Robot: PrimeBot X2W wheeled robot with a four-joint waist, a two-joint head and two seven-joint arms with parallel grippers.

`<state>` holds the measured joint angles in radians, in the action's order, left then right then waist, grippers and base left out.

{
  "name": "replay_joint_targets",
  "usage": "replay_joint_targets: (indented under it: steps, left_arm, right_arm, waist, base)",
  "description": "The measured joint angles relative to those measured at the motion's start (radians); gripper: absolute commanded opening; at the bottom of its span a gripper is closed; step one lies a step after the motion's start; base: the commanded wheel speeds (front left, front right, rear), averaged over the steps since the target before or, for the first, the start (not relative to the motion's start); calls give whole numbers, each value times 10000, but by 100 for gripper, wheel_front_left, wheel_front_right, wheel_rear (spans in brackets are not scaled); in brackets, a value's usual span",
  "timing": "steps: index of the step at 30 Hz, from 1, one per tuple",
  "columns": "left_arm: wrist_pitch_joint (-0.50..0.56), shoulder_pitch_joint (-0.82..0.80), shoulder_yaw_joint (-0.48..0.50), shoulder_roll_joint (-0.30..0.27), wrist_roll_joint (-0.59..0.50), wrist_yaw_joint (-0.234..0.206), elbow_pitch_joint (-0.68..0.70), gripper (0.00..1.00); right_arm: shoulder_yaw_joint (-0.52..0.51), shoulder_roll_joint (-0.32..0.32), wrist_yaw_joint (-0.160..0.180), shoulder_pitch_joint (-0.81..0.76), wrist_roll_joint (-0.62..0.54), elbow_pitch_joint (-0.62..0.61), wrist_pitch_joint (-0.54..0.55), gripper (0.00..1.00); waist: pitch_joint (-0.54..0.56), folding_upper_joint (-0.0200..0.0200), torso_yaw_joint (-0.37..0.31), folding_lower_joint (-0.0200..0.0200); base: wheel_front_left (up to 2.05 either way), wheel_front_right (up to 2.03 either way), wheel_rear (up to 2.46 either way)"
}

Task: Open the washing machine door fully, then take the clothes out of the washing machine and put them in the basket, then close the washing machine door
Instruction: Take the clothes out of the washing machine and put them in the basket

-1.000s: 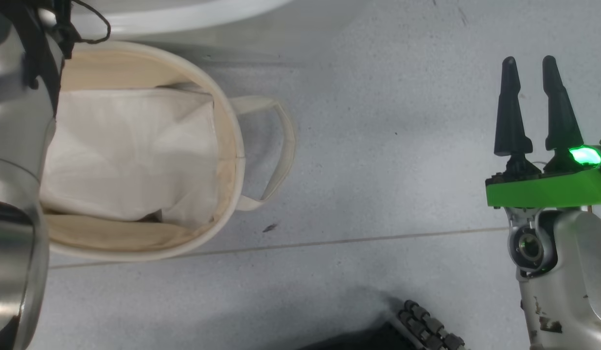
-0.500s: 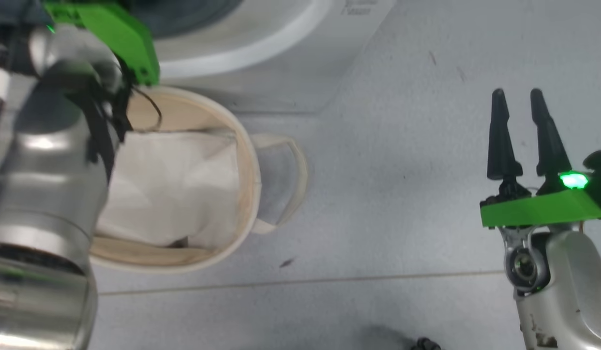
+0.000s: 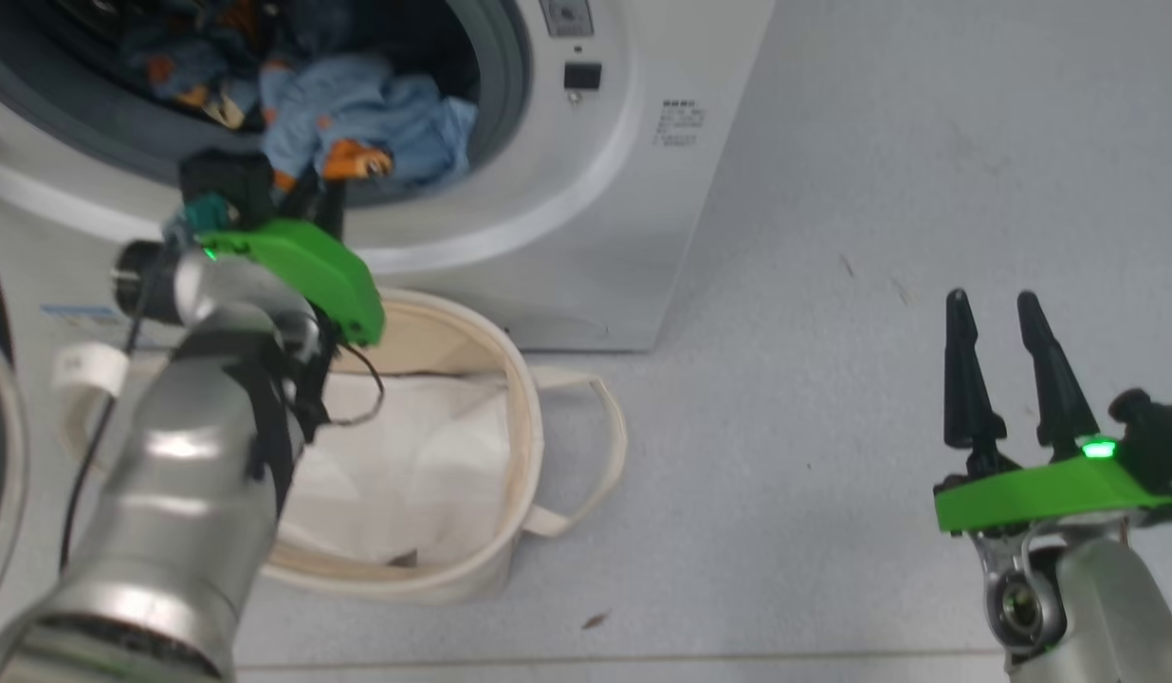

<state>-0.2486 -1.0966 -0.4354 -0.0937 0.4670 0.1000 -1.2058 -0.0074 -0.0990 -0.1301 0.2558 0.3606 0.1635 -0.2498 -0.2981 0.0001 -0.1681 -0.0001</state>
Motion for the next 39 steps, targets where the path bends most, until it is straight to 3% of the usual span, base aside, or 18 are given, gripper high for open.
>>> replay_joint_targets:
  steps: [9,15,21,24,30,39]
  left_arm:
    - [-12,3003,119,-205,56,13,2803,0]
    - [232,5194,81,-564,305,-408,4351,0]
    - [815,6566,104,-993,370,-1156,5783,0]
    - [1053,7099,169,-1045,566,-1279,6146,0]
    - [1243,7349,230,-1051,750,-1438,5969,0]
    - [1220,6357,364,-880,1018,-1168,3411,0]
  right_arm:
    - [-56,115,0,-619,-84,105,2,100]
    - [-58,150,0,-888,-127,209,2,100]
    - [-4,199,0,-969,-171,213,2,100]
    - [19,207,0,-972,-171,215,2,100]
    - [44,205,0,-971,-173,207,2,100]
    - [86,205,0,-830,-159,-4,2,100]
  waist:
    - [1234,0,247,0]
    - [1706,0,332,-1]
    - [1867,0,277,-1]
    - [1888,0,217,-1]
    - [1799,0,117,0]
    - [1222,0,-145,0]
  base:
    - [0,0,0]
    - [0,0,0]
    - [0,0,0]
    - [0,0,0]
    - [0,0,0]
    - [0,0,0]
